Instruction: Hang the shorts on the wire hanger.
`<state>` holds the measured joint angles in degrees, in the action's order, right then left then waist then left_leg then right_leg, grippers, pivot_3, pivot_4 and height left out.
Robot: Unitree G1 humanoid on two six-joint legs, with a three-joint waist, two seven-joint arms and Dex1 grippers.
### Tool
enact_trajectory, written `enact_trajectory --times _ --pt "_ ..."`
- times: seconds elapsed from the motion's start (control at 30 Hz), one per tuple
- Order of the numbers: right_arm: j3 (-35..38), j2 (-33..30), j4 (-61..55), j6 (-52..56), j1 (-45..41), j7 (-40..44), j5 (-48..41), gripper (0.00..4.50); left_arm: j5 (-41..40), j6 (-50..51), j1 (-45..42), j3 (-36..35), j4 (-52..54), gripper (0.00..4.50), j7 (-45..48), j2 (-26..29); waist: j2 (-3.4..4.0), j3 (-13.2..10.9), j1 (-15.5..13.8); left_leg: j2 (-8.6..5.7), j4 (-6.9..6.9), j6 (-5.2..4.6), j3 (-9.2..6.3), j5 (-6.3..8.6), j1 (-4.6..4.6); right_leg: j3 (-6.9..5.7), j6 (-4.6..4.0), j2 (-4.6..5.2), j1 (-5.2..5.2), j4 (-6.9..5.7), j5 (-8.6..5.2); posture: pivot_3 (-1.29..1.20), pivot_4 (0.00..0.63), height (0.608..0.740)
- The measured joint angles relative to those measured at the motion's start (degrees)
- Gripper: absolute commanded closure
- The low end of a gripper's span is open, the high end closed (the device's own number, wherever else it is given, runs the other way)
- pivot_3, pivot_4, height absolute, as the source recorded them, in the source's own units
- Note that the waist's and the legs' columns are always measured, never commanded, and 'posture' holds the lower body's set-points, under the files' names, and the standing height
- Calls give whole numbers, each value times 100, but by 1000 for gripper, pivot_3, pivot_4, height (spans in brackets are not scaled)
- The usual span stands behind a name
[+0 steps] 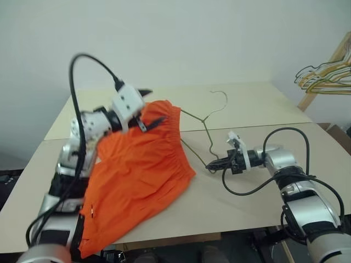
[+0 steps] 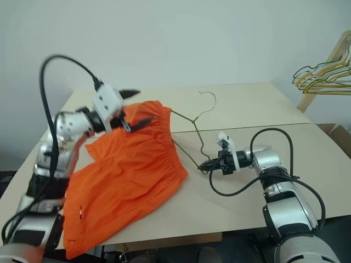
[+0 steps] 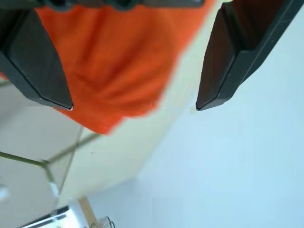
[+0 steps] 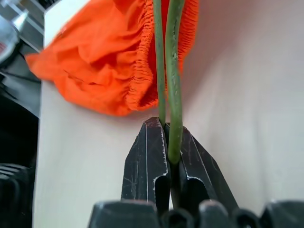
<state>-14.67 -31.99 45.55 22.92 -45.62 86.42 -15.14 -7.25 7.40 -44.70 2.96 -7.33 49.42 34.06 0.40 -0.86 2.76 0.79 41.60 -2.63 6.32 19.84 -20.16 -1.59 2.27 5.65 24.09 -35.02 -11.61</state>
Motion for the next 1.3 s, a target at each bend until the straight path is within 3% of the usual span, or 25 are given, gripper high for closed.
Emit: enact_trajectory --times 0.17,0.37,0.53,0.73,1.23,1.3 --pt "9 -34 -477 -253 181 -141 174 4500 220 -1294 -1246 330 -1962 11 1148 260 0 0 123 0 -2 9 -7 -6 0 -16 0 -1 -6 2 -1 0 0 740" --pt "13 -22 -971 -351 223 -365 318 4500 262 -2131 -2439 619 -4113 11 2909 -28 0 -1 245 2 -2 9 -7 -6 -5 -19 2 -1 -2 3 -2 -24 0 740" --pt "11 -23 -1180 -351 354 -510 388 4500 255 -2229 -2970 802 -4977 11 4144 -193 -1 -1 340 3 0 8 -8 -6 -7 -16 2 0 -2 1 -2 -35 0 740" --pt "-1 -34 -1410 -354 430 -548 498 4500 283 -2324 -3284 1753 -5424 11 4285 -69 -2 -1 417 4 0 4 -9 -4 -6 -1 3 -1 5 -6 -2 -47 0 740" --pt "-32 -73 -1646 -733 565 -581 792 4500 461 -2457 -3432 2613 -5996 4481 4288 -59 -6 -4 399 4 3 -11 -21 4 -10 17 3 0 15 -9 -2 -40 0 740" --pt "-35 -69 -1671 -927 601 -672 859 4500 385 -2445 -3432 2713 -5996 4481 4288 -38 -6 -4 399 4 3 -11 -25 5 -10 19 3 0 16 -10 -2 -40 0 740"
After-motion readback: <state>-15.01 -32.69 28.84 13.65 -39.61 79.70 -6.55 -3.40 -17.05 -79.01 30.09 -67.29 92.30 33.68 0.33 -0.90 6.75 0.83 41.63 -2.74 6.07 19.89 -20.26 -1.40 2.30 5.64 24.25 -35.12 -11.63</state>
